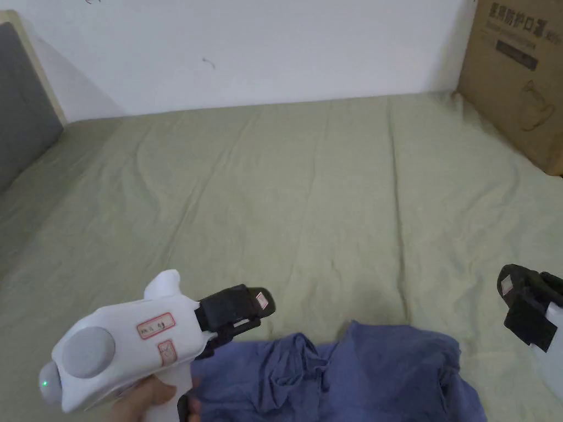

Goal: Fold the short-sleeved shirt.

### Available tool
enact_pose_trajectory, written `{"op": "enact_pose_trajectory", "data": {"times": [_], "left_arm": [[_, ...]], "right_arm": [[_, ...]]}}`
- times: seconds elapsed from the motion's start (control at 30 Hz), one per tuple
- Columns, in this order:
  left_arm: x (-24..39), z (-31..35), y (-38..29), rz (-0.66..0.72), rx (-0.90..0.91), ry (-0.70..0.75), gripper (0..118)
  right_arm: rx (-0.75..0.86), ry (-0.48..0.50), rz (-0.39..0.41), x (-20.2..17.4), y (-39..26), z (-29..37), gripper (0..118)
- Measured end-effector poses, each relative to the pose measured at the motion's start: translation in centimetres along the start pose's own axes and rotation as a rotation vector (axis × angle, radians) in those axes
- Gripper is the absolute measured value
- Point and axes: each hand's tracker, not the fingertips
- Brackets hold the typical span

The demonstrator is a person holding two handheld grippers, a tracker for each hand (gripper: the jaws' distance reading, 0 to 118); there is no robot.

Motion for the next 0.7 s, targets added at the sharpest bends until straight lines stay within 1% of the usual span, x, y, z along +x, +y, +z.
{"op": "enact_pose_trajectory", "data": {"times": [0.03,0.07,0.1,0.13,0.17,0.27,0.37,0.47,0.57,0.63,0.7], "left_arm": [[0.2,-0.2,-0.6,-0.098,0.015,0.114,1],[1.0,-0.6,-1.4,-0.208,0.019,0.244,2],[1.1,-1.5,-2.7,-0.299,0.015,0.312,2],[0.9,-2.3,-3.8,-0.341,-0.003,0.316,2],[0.7,-3.3,-5.1,-0.360,-0.045,0.261,2],[1.7,-5.9,-9.2,-0.333,-0.121,0.161,2],[4.0,-7.4,-12.0,-0.423,-0.093,0.187,2],[5.3,-7.6,-12.3,-0.420,-0.072,0.185,2],[4.3,-6.9,-11.2,-0.365,-0.087,0.119,2],[3.3,-5.7,-9.8,-0.298,-0.089,0.037,2],[1.8,-3.4,-8.1,-0.225,-0.036,-0.029,2]], "right_arm": [[0.000,0.001,-0.007,0.1,-0.1,0.0,0],[-0.001,0.003,-0.012,0.1,-0.2,0.1,0],[-0.001,0.003,-0.017,0.1,-0.4,0.1,0],[-0.001,0.005,-0.021,0.1,-0.5,0.2,0],[-0.003,0.006,-0.027,0.2,-0.7,0.3,0],[-0.015,0.008,-0.038,0.3,-1.0,0.4,0],[-0.025,0.000,-0.036,0.6,-1.2,0.5,0],[-0.026,-0.006,-0.041,0.7,-1.1,0.7,0],[-0.024,-0.009,-0.046,0.6,-0.9,0.6,0],[-0.021,-0.004,-0.048,0.3,-0.8,0.6,0],[-0.019,0.003,-0.039,-0.1,-0.6,0.5,0]]}}
